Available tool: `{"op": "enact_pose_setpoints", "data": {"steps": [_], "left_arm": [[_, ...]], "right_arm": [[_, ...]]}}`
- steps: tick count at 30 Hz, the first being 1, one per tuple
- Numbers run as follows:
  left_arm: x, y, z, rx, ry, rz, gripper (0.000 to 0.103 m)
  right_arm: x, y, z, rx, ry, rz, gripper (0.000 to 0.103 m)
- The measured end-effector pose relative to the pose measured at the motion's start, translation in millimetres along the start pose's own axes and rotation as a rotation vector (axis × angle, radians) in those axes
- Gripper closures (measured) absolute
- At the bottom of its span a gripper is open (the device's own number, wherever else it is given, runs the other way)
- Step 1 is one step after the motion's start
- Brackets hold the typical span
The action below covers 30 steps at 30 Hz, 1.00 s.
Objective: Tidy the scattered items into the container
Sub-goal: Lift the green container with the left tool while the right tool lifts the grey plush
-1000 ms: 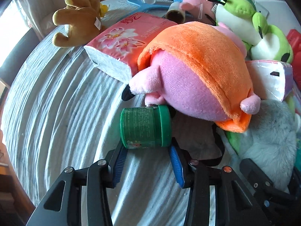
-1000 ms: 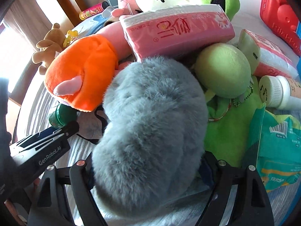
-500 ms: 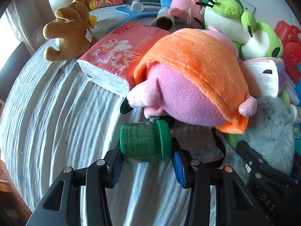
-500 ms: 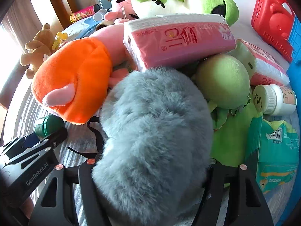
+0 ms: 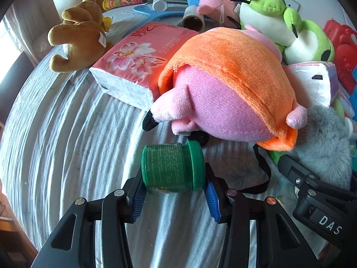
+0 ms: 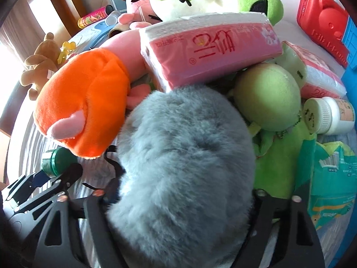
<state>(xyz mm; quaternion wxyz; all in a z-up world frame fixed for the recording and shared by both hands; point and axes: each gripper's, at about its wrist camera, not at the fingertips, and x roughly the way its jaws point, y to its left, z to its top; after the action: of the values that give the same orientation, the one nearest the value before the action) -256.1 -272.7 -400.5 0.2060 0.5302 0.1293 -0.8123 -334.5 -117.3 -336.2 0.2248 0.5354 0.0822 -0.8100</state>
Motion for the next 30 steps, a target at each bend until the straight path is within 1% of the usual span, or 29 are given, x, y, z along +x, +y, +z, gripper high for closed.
{"op": "enact_pose_setpoints", "data": {"steps": [1,4,7,8,9,10,11,12,13,14,15,16,17,18,19,20,21,23,27,28,29,30], "left_arm": [[0.2,-0.4,-2.1,0.002,-0.001,-0.005,0.058],[-5.9,-3.9,-10.0,0.019,-0.019,-0.012,0.058],[-18.3,-8.3,-15.4,0.037,-0.043,-0.024,0.058],[-26.9,-5.5,-10.8,0.041,-0.057,-0.027,0.058],[-40.3,6.9,5.1,0.045,-0.074,-0.031,0.058],[-52.1,9.8,13.6,0.050,-0.092,-0.035,0.058],[-72.6,5.5,22.8,0.052,-0.108,-0.035,0.058],[-97.7,-8.9,21.2,0.052,-0.121,-0.032,0.058],[-110.8,-10.6,24.0,0.049,-0.129,-0.031,0.057],[-118.4,-11.2,26.5,0.046,-0.133,-0.031,0.057],[-127.1,-8.6,17.5,0.042,-0.135,-0.024,0.057],[-131.4,-9.4,13.4,0.038,-0.135,-0.014,0.057],[-130.2,-9.7,15.6,0.034,-0.132,-0.006,0.057],[-128.8,-9.1,14.6,0.030,-0.128,-0.002,0.057],[-130.3,-10.4,14.1,0.023,-0.125,0.001,0.057],[-128.6,-9.0,14.5,0.015,-0.122,0.001,0.057],[-126.4,-7.7,16.2,0.010,-0.116,-0.004,0.057],[-121.6,-5.7,19.5,0.015,-0.107,-0.013,0.057],[-108.0,-1.4,30.0,0.053,-0.099,-0.037,0.057],[-103.8,-0.2,32.6,0.065,-0.093,-0.044,0.057],[-100.0,0.2,34.3,0.078,-0.087,-0.051,0.057],[-96.3,0.7,35.9,0.092,-0.083,-0.057,0.057]], "right_arm": [[-3.5,-2.5,-2.1,0.002,-0.013,-0.005,0.048],[-9.1,-9.5,-7.5,0.023,-0.011,0.012,0.050],[-24.3,-6.8,-9.8,0.021,-0.039,0.032,0.050],[-29.6,-2.9,-8.7,0.014,-0.052,0.038,0.050],[-35.0,0.8,-7.6,0.007,-0.064,0.043,0.050],[-40.0,2.0,-7.2,-0.008,-0.073,0.038,0.050],[-45.0,3.1,-6.8,-0.022,-0.082,0.034,0.051],[-48.4,-1.3,-7.9,-0.030,-0.078,0.034,0.055],[-47.3,-3.1,-7.4,-0.029,-0.073,0.043,0.056],[-46.3,-5.3,-7.1,-0.029,-0.068,0.052,0.056],[-48.7,-14.8,-13.5,-0.039,-0.052,0.061,0.056],[-45.9,-12.0,-13.6,-0.047,-0.048,0.061,0.055],[-43.2,-9.4,-13.6,-0.054,-0.043,0.061,0.053],[-46.3,-10.4,-13.2,-0.051,-0.057,0.053,0.041],[-49.4,-11.4,-12.7,-0.049,-0.070,0.045,0.022],[-52.6,-12.4,-12.2,-0.046,-0.083,0.038,0.013],[-56.1,-14.0,-11.7,-0.047,-0.091,0.031,0.000],[-58.7,-13.6,-8.4,-0.053,-0.102,0.011,0.000],[-40.5,-13.2,-4.2,-0.046,-0.066,-0.019,0.000],[-34.5,-9.7,-2.9,-0.051,-0.066,-0.022,0.000],[-29.0,-5.2,-1.4,-0.069,-0.073,-0.046,0.000],[-23.4,-0.7,0.2,-0.087,-0.081,-0.069,0.009]]}}
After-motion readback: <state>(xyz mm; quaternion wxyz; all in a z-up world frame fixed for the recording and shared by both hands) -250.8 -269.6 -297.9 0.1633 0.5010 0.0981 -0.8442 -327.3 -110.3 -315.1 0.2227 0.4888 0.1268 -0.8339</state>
